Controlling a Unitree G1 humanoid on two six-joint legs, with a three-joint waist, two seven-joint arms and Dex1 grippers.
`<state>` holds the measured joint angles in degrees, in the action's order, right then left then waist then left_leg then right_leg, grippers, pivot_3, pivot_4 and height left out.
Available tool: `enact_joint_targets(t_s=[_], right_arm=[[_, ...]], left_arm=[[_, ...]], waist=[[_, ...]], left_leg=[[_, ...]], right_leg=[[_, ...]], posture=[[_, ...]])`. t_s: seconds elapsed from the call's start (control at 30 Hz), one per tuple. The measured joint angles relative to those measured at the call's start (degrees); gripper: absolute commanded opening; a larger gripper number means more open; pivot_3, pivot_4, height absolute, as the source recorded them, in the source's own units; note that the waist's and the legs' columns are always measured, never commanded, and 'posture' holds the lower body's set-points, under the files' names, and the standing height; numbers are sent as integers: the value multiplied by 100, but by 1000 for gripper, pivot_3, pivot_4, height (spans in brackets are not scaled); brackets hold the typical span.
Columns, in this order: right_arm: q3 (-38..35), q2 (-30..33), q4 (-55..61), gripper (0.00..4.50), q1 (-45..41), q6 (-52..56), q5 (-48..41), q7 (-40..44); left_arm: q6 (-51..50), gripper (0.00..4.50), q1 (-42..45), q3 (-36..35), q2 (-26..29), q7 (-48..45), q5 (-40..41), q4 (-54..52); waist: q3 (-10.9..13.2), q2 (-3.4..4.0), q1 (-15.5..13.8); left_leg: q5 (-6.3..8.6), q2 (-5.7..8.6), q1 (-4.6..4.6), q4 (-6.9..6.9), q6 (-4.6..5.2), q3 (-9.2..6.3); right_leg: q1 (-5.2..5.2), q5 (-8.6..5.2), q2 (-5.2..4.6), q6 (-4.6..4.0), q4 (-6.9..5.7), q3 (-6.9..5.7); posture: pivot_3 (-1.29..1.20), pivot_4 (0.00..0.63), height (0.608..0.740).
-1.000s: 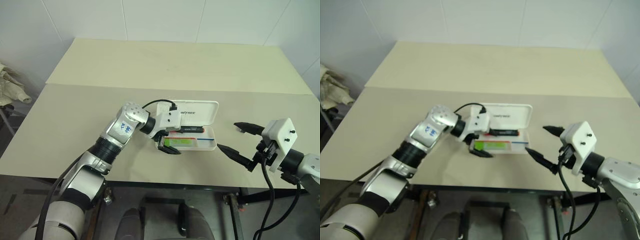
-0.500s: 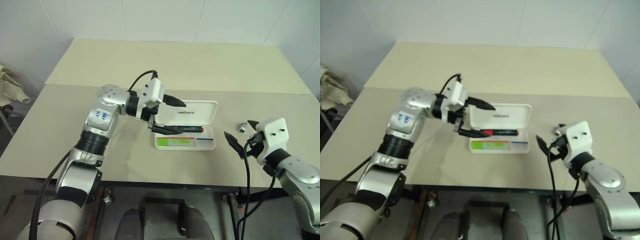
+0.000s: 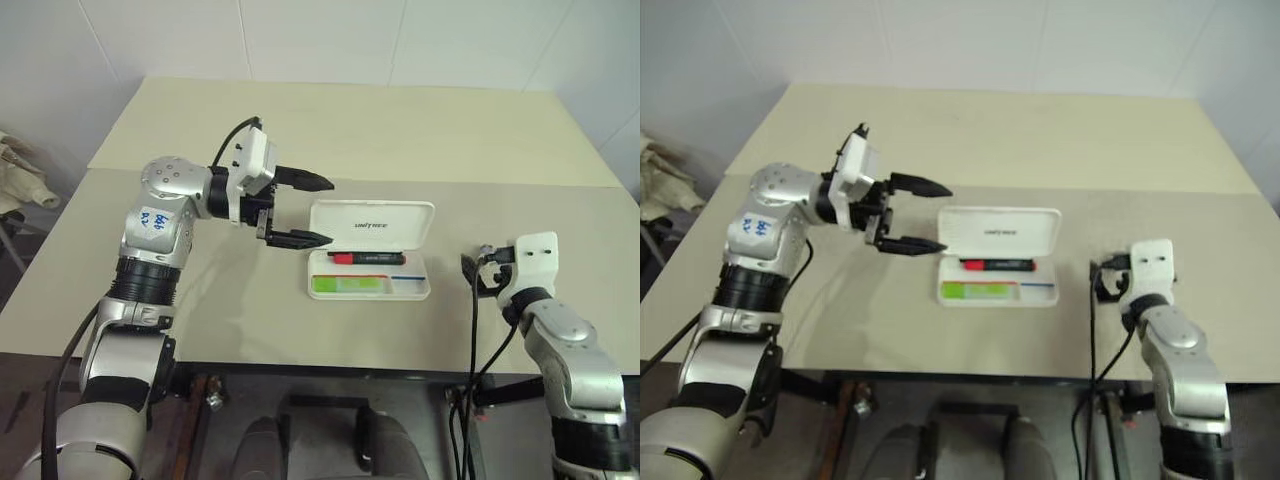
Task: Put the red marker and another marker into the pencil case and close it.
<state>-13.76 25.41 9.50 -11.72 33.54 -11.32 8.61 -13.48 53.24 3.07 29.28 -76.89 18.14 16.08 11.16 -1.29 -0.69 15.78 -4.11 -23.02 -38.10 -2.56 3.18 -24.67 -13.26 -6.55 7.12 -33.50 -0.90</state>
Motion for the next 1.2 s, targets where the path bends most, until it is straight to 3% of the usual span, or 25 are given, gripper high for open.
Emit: enact_joint_targets(t_s=[0.07,0.27,0.37,0.67,0.7,0.9,1.0,1.1,1.2], right_arm=[[-5,-132,-356,4500,-219,-72,57,-109],[-38,-376,-1168,4500,-799,-250,90,-332],[-47,-468,-1453,3830,-1035,-341,118,-451],[-61,-613,-1237,502,-1118,-71,72,-594],[-61,-618,-1143,370,-1121,0,61,-605],[-44,-643,-721,371,-1185,301,29,-568],[47,-481,-687,371,-1183,221,-23,-164],[154,-217,-562,371,-1183,-27,-103,395],[453,548,-264,371,-1056,-378,-362,1680]], left_arm=[[-44,4472,-65,-8,11,42,7,-71],[-126,4472,-210,-30,32,196,54,-353],[-132,4500,-231,-38,61,250,63,-439],[-143,4500,-412,-86,171,391,120,-633],[-142,4500,-413,-86,182,399,121,-633],[-130,4500,-414,-85,192,440,123,-633],[-107,4500,-414,-85,173,468,123,-633],[-70,4500,-414,-83,135,484,123,-630],[70,4500,-431,-71,78,489,119,-612]], waist=[[0,0,31],[0,1,99],[0,1,113],[1,2,97],[1,2,98],[1,2,98],[2,3,97],[2,4,96],[6,10,84]], left_leg=[[0,0,0,6,0,-1],[0,0,-7,6,-1,2],[0,0,-4,11,0,2],[0,-1,-6,11,-1,1],[0,-1,-6,12,-1,1],[0,-1,-7,13,-1,1],[0,-1,-8,13,-1,1],[0,-1,-8,14,-1,1],[0,0,-12,16,-1,2]], right_leg=[[-3,31,2,57,-2,-1],[-2,37,0,67,1,1],[-4,37,1,67,-1,1],[-6,37,1,66,-2,1],[-6,37,1,66,-2,1],[-5,37,2,66,0,1],[-5,37,2,67,0,1],[-5,37,2,68,0,0],[-5,38,1,70,3,0]], posture=[[0,150,740],[0,150,740],[0,150,740],[0,150,740],[0,150,740],[0,150,740],[0,150,740],[0,150,740],[0,150,740]])
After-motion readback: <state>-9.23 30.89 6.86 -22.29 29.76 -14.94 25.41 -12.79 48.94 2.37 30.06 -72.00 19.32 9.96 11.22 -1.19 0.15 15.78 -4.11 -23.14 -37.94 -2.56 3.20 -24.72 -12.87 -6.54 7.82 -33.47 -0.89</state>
